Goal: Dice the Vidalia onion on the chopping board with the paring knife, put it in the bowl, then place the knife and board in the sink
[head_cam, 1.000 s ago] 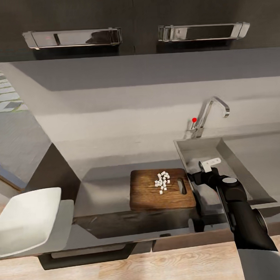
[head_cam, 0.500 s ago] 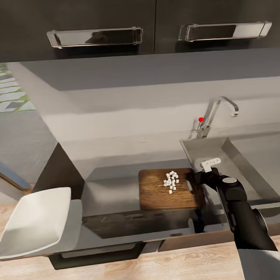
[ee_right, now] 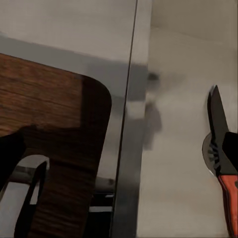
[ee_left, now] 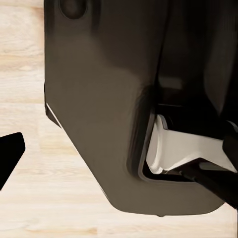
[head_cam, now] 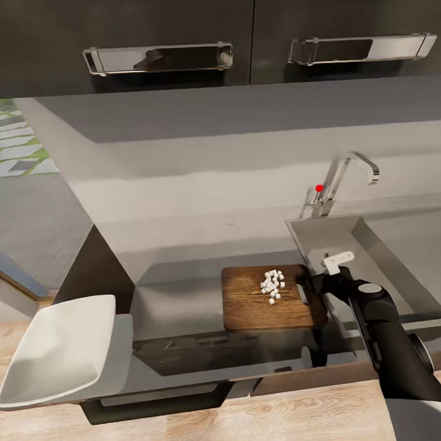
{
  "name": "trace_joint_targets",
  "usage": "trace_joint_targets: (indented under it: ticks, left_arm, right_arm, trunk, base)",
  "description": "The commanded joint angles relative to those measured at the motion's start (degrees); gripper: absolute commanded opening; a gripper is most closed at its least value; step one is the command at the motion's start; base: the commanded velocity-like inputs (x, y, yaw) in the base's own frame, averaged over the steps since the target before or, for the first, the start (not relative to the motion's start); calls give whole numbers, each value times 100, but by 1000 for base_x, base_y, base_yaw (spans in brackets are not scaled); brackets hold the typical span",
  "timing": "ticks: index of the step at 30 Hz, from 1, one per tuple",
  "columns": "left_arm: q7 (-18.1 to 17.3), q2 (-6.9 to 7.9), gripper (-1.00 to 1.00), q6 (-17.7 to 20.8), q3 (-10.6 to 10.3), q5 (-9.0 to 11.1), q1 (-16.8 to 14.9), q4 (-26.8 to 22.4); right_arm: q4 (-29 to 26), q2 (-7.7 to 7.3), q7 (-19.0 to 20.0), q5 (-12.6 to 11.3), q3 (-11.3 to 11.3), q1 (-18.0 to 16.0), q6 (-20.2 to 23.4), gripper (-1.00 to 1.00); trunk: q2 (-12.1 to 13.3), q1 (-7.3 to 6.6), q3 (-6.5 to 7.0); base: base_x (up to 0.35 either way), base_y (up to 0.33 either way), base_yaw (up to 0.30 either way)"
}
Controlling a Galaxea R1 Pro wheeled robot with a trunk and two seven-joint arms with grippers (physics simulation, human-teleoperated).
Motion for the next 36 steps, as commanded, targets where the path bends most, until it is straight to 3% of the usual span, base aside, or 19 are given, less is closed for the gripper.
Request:
trace_joint_targets:
  ticks: [1,22,28,29,36]
  left_arm:
    - [-3,-16,100,-19,19,35,-3,3]
    - [-6,-58,100,-26,19,35,-3,2]
    - [-6,-58,100,-26,19,35,-2,2]
    - [-6,-58,100,-26,19,35,-2,2]
    - [-6,-58,100,-26,19,35,-2,2]
  right_arm:
    - [1,3,54,60,-7,-4,17,100]
    - [40,43,-551,37,-44,-261,619,100]
    - [42,230,-744,-44,-66,-265,813,100]
    - [46,257,-1019,-49,-76,-265,1315,100]
    - [229,323,-1035,-65,-136,-272,1325,100]
  trunk:
    - [-10,3,-9]
    - [-10,3,-9]
    - [-10,3,-9]
    - [-10,3,-9]
    - [-10,3,-9]
  base:
    - [0,0,0]
    - [0,0,0]
    - [0,0,0]
    - [0,0,0]
    - [0,0,0]
